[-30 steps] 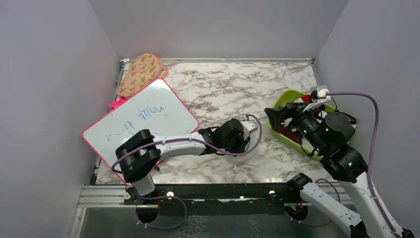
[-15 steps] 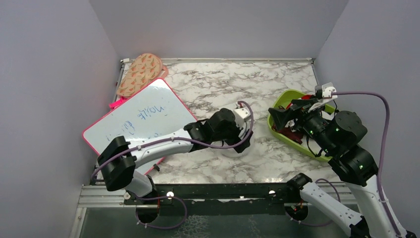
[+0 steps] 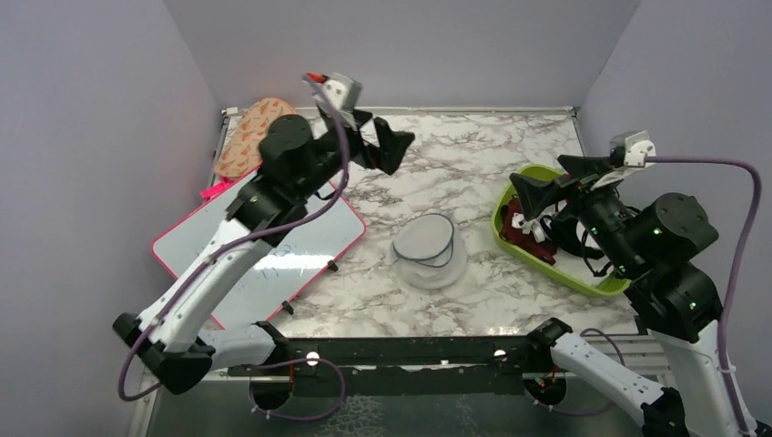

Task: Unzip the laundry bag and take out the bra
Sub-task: Reset both arms

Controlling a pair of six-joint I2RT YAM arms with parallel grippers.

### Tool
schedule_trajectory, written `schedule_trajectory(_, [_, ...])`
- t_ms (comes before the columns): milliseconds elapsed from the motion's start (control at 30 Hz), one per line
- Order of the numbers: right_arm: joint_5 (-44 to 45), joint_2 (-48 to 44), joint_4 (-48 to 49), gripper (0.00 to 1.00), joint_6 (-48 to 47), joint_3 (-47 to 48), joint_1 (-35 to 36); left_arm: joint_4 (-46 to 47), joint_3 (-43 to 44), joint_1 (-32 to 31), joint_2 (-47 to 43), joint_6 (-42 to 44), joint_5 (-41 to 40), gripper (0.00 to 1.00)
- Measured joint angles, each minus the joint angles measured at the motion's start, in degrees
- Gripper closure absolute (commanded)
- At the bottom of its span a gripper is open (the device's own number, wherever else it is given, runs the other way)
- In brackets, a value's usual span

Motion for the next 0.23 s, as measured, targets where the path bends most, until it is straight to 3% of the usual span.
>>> schedule_trajectory(100, [0.39,0.44,0.70,0.00,-1.03,3.65,0.00,1.70,4.98,-0.15,-6.73,2.80,-6.40,0.01])
schedule_trajectory(233, [1.70,0.46,2.73,0.00,-2.47,5.60,0.00,5.86,5.25,-0.15,-16.06,5.09,-12.24,0.01])
